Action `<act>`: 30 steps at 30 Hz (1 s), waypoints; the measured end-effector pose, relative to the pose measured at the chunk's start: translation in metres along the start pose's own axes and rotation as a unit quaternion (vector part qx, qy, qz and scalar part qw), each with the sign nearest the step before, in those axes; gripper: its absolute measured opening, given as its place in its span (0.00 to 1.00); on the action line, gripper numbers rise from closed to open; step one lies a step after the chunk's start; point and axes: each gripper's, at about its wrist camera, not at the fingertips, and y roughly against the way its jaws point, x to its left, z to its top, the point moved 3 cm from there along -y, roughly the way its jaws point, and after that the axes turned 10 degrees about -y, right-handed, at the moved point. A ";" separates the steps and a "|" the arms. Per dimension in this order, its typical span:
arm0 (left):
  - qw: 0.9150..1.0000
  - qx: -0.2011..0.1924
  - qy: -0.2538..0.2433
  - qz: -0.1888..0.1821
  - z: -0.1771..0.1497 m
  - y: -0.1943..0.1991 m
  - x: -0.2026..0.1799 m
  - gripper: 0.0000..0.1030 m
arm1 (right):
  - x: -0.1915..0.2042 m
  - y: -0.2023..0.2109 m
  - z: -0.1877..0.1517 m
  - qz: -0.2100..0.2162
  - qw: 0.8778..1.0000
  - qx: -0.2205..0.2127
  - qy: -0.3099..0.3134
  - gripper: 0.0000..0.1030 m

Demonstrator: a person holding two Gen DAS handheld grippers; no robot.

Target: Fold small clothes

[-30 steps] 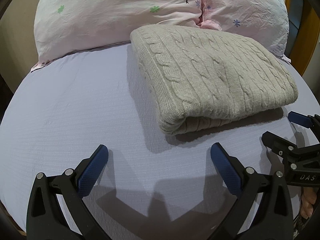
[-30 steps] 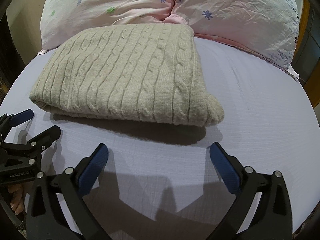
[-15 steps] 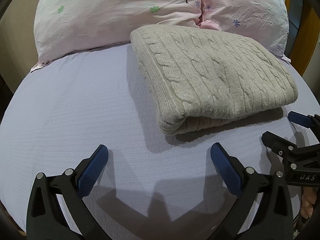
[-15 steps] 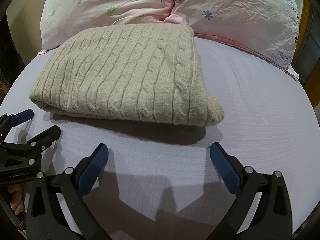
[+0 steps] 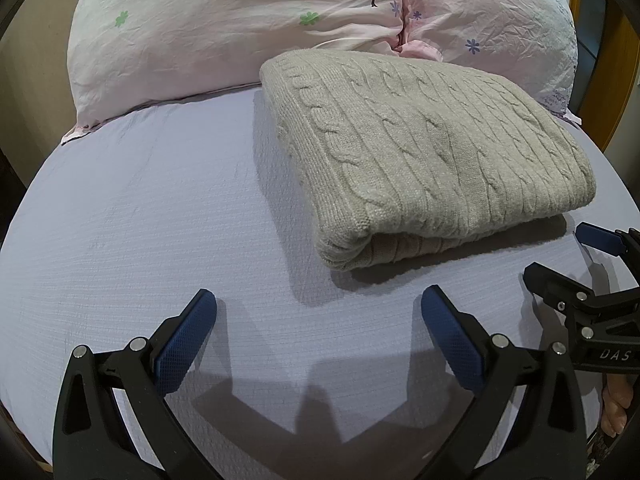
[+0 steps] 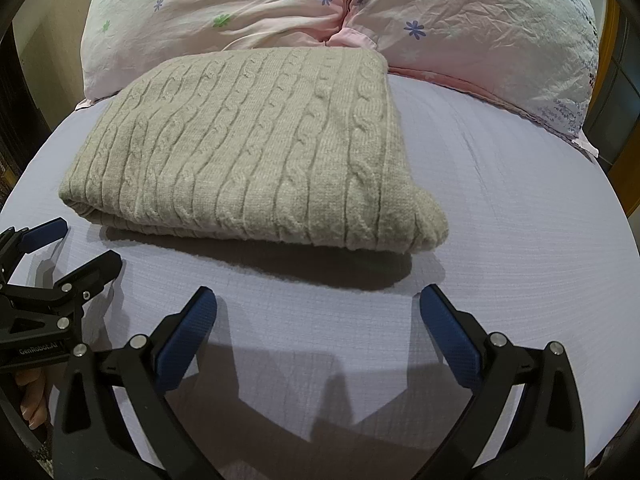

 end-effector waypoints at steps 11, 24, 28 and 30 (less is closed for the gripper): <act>1.000 -0.002 -0.001 0.000 0.001 -0.001 -0.001 0.99 | 0.000 0.000 0.000 0.000 1.000 0.000 0.000 0.98; 1.000 -0.002 -0.001 0.000 0.001 0.000 -0.001 0.99 | 0.000 0.000 0.000 0.001 1.000 0.000 0.001 0.98; 1.000 -0.002 -0.001 0.000 0.001 -0.001 -0.001 0.99 | 0.000 0.000 0.000 0.001 1.000 0.000 0.001 0.98; 1.000 -0.002 -0.001 0.000 0.001 -0.001 -0.001 0.99 | 0.000 0.000 0.000 0.001 1.000 0.000 0.001 0.98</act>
